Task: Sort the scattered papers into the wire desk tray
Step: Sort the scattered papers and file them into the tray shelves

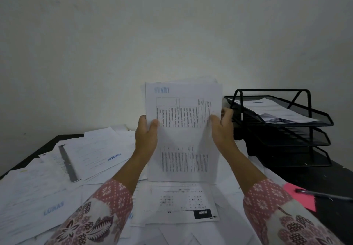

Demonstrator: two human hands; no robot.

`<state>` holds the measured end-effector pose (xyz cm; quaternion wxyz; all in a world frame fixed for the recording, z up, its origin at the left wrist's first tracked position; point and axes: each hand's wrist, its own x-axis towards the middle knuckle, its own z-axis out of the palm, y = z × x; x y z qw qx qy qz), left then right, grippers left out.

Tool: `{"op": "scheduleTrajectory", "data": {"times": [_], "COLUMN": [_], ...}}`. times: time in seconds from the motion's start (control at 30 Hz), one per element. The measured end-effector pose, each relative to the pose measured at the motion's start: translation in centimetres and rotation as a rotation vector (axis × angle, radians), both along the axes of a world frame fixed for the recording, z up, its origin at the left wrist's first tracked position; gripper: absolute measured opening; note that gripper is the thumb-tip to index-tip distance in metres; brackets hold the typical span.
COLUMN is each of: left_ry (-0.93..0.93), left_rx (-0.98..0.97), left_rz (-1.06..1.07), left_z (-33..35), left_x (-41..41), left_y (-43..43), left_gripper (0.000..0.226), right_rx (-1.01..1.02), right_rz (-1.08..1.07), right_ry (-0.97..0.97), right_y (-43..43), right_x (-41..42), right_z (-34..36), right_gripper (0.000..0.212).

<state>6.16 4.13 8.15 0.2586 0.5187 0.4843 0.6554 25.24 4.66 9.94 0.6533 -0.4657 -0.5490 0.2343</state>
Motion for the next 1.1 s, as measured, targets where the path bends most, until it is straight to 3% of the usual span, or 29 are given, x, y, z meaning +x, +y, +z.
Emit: {"op": "scheduleTrajectory", "data": {"times": [0.13, 0.23, 0.33, 0.4, 0.47, 0.67, 0.83, 1.0, 1.1], "left_ry": [0.137, 0.181, 0.145, 0.125, 0.127, 0.068, 0.043, 0.111, 0.065], "left_rx": [-0.074, -0.070, -0.037, -0.019, -0.005, -0.008, -0.037, -0.071, -0.062], "left_rz": [-0.037, -0.019, -0.050, -0.070, -0.071, -0.099, -0.107, -0.074, -0.045], "left_z": [-0.5, -0.5, 0.0, 0.2, 0.2, 0.0, 0.1, -0.2, -0.1], "left_x": [-0.1, -0.2, 0.3, 0.6, 0.8, 0.5, 0.1, 0.1, 0.5], "left_y": [0.2, 0.3, 0.1, -0.1, -0.2, 0.0, 0.1, 0.4, 0.6], "left_gripper": [0.019, 0.020, 0.016, 0.018, 0.019, 0.020, 0.027, 0.018, 0.014], "right_rx": [-0.141, -0.107, 0.109, 0.225, 0.262, 0.192, 0.238, 0.252, 0.135], "right_rz": [0.004, 0.002, 0.046, 0.017, -0.042, -0.229, -0.246, -0.070, -0.025], "right_ry": [-0.085, -0.018, 0.017, -0.105, -0.271, -0.660, -0.560, -0.302, -0.134], "right_y": [0.7, 0.8, 0.8, 0.7, 0.5, 0.6, 0.4, 0.4, 0.7], "right_x": [0.9, 1.5, 1.9, 2.1, 2.3, 2.8, 2.7, 2.6, 3.0], "right_z": [-1.3, -0.7, 0.7, 1.7, 2.9, 5.0, 5.3, 4.2, 3.1], "right_gripper": [0.018, 0.021, 0.062, 0.080, 0.084, 0.070, 0.045, 0.047, 0.053]}}
